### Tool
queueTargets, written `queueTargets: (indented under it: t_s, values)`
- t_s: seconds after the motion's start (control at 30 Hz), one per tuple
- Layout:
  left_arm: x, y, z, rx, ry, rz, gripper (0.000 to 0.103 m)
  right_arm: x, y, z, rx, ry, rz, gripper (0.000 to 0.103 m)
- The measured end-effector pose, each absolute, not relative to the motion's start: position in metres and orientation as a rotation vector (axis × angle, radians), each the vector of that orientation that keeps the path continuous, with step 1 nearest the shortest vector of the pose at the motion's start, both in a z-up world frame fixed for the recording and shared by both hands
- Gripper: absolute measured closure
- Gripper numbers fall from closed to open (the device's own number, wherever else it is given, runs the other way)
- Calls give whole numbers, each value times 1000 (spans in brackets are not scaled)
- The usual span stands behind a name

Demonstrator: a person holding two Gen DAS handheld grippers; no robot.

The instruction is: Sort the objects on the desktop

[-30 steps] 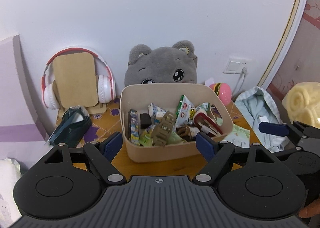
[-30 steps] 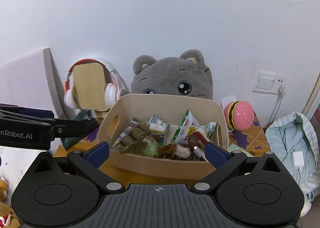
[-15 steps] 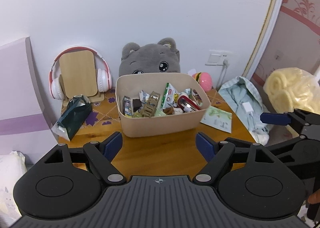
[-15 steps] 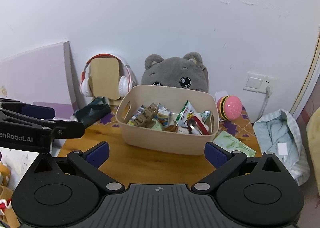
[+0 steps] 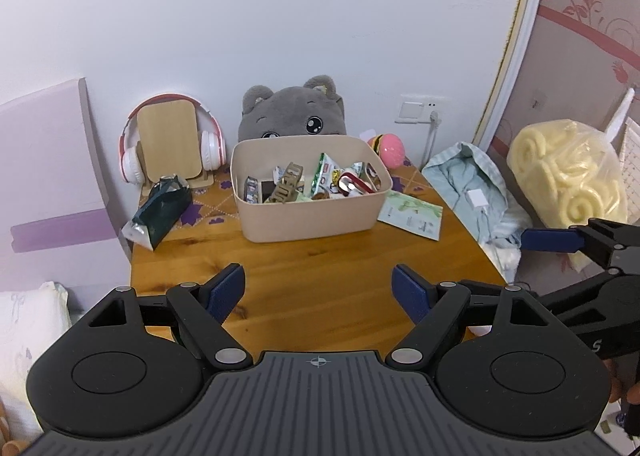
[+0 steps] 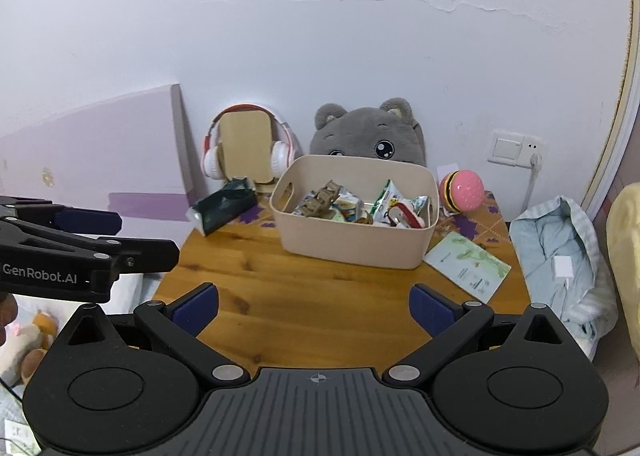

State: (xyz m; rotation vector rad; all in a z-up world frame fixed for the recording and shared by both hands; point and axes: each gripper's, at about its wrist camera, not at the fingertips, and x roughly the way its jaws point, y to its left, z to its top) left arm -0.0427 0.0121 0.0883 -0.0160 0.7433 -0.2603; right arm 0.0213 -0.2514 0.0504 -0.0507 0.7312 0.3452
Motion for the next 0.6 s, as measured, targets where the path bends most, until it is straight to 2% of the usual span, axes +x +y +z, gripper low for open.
queueTargets:
  t_s: [0.6]
  values:
    - [-143,3,93,-30,768,-288,21,-54,-298,73,-50,734,338,0]
